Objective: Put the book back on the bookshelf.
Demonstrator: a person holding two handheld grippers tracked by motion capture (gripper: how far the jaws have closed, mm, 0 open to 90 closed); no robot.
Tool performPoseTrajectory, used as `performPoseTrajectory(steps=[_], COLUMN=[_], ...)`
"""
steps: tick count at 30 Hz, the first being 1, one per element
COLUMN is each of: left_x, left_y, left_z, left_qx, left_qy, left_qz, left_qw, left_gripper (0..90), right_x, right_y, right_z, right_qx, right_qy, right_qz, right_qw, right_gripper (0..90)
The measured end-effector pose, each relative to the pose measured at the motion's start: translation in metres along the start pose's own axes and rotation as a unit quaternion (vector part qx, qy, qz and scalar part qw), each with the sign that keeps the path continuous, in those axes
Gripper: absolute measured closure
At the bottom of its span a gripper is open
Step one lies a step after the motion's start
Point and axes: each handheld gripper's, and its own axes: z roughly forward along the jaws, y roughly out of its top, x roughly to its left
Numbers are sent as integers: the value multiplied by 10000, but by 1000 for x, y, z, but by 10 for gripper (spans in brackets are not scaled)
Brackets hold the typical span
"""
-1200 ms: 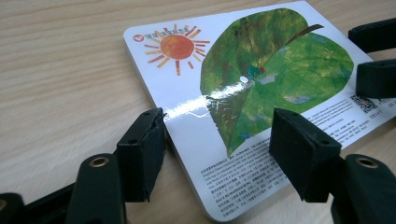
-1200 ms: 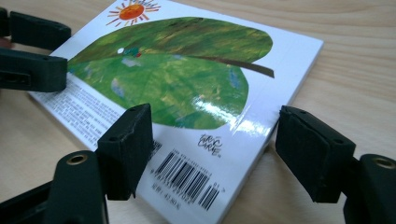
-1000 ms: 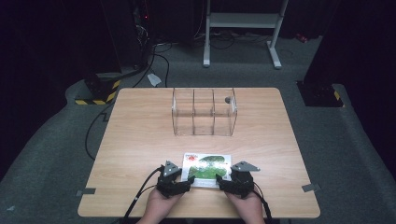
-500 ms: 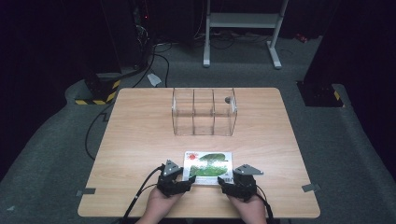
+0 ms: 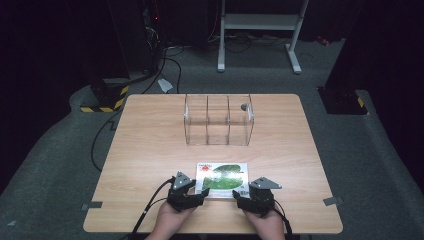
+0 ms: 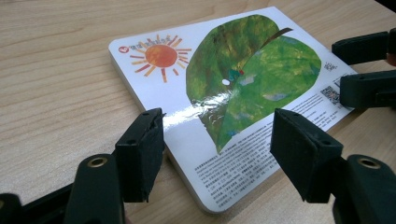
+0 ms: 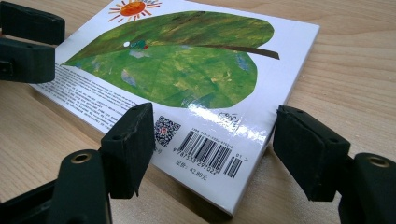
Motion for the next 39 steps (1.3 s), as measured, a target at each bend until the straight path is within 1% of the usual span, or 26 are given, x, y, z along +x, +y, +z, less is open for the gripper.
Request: performPoseTrajectory(steps=[1, 6, 7, 8, 9, 10, 11, 12, 13, 16, 18, 19, 20, 22, 23, 26, 27, 32, 33, 35, 37, 38, 39], left_x=[0, 2, 4, 6, 8, 8, 12, 12, 11, 10, 9, 9, 9, 9, 8, 6, 5, 4, 4, 5, 5, 6, 7], left_y=[0, 0, 1, 2, 2, 2, 5, 5, 5, 6, 6, 6, 7, 7, 8, 9, 10, 11, 11, 11, 11, 11, 11], left_z=[0, -1, 1, 3, 6, 6, 11, 11, 11, 10, 9, 9, 8, 7, 4, 3, 1, 0, -1, -1, -1, -1, -2], left_qx=[-1, -37, -68, -47, 11, 11, 167, 167, 135, 101, 25, 25, 9, -28, -63, -128, -166, -217, -228, -220, -212, -216, -309], left_qy=[-3, -31, 85, 122, 104, 104, 70, 70, 80, 109, 94, 94, 99, 91, 89, 108, 116, 142, 118, 118, 93, 91, -79], left_qz=[-7, 4, -22, -96, -210, -210, -363, -363, -417, -399, -448, -448, -399, -391, -321, -316, -266, -203, -250, -221, -306, -299, -333], left_qw=[10000, 10000, 9999, 9999, 9997, 9997, 9992, 9992, 9990, 9991, 9989, 9989, 9992, 9992, 9994, 9994, 9994, 9995, 9994, 9994, 9993, 9993, 9989], left_gripper=[353, 363, 361, 355, 343, 338, 341, 346, 343, 348, 350, 353, 353, 360, 361, 365, 370, 373, 375, 382, 383, 383, 386], right_x=[0, 0, -1, -1, -1, -1, -1, -1, 0, 0, 0, 0, 0, 0, 0, 0, 0, 0, 0, 0, 0, 0, 0], right_y=[0, 0, 0, 0, 0, 0, 0, 0, 0, 0, 0, 0, 0, 0, 0, 0, 0, 0, 0, 0, 0, 0, 0], right_z=[0, 0, 0, 1, 1, 1, 1, 1, 1, 1, 1, 1, 1, 1, 1, 1, 1, 1, 1, 1, 1, 1, 1], right_qx=[0, 4, 7, 10, 2, 2, 6, 6, 12, 13, 14, 14, 14, 6, 5, 4, 4, 1, 1, 1, 7, 1, -9], right_qy=[4, 28, 44, 58, 63, 63, 66, 66, 67, 68, 68, 66, 66, 61, 61, 62, 61, 65, 66, 65, 65, 61, 58], right_qz=[-28, -21, -24, -15, -21, -21, -18, -18, -22, -22, -24, -24, -24, -21, -22, -25, -24, -21, -19, -19, -19, -18, -28], right_qw=[10000, 10000, 10000, 10000, 10000, 10000, 10000, 10000, 10000, 10000, 10000, 10000, 10000, 10000, 10000, 10000, 10000, 10000, 10000, 10000, 10000, 10000, 10000], right_gripper=[298, 298, 298, 299, 299, 299, 299, 299, 300, 300, 300, 300, 300, 301, 300, 301, 301, 301, 301, 301, 300, 300, 300])
